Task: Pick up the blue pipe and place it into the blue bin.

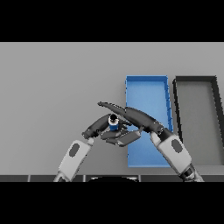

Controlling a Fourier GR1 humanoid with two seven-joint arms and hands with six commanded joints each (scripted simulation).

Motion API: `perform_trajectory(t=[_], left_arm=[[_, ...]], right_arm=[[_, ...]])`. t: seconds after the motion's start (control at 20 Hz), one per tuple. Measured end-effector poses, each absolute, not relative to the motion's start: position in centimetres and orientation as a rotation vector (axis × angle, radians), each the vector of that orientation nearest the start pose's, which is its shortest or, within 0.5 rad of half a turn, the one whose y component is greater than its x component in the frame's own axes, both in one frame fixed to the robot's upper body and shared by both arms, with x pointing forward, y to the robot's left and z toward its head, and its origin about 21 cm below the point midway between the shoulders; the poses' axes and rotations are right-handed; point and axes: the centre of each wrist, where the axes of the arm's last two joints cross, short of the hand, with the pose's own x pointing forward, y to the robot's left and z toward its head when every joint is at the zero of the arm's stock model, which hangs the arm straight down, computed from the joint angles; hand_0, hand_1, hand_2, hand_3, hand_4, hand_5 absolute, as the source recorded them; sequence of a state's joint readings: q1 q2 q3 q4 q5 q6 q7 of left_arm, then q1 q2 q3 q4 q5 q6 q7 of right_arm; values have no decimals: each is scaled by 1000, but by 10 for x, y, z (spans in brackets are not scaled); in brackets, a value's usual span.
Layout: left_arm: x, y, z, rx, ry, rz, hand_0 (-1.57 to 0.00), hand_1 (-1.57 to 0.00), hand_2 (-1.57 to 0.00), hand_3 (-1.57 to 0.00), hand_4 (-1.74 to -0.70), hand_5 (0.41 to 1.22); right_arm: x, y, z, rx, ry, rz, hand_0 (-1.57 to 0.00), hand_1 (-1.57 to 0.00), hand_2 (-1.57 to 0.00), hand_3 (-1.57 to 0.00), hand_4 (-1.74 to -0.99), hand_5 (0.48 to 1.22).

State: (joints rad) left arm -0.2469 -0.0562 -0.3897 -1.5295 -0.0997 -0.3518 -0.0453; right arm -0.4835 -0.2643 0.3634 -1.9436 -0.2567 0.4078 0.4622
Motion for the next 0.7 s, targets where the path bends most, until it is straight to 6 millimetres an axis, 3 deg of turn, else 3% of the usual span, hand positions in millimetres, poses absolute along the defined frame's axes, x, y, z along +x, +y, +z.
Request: perform_trajectory(t=[0.1,0.15,0.3,0.4,0.5,0.6,0.7], left_arm=[[272,96,50,-582,-1709,-785,-1571,-1571,-1571,-1571,-1465,1221],[272,94,51,-575,-1704,-789,-1571,-1571,-1571,-1571,-1462,1221],[269,91,50,-576,-1671,-791,-1571,-1571,-1571,-1571,-1595,1221],[268,93,53,-567,-1673,-800,-1571,-1571,-1571,-1571,-1645,1221],[271,91,53,-564,-1657,-792,-1571,-1571,-1571,-1523,-1677,1221],[272,92,51,-634,-1671,-743,-1571,-1571,-1571,-1502,-1699,1221],[270,92,47,-656,-1674,-743,-1571,-1571,-1571,-1464,-1713,1221]], right_arm=[[270,-129,193,460,-1666,1113,-69,-108,-166,-44,-1204,497],[272,-127,193,468,-1664,1130,-168,-218,-261,-128,-1233,487],[277,-113,192,495,-1651,1167,-702,-703,-745,-604,-1406,500],[276,-112,193,520,-1670,1165,-1015,-1015,-1042,-872,-1514,550],[275,-107,194,555,-1675,1139,-1215,-1215,-1233,-1021,-1581,650],[276,-106,190,599,-1661,1111,-1343,-1343,-1354,-1186,-1628,856],[272,-107,183,627,-1670,1119,-1425,-1425,-1432,-1304,-1665,987]])
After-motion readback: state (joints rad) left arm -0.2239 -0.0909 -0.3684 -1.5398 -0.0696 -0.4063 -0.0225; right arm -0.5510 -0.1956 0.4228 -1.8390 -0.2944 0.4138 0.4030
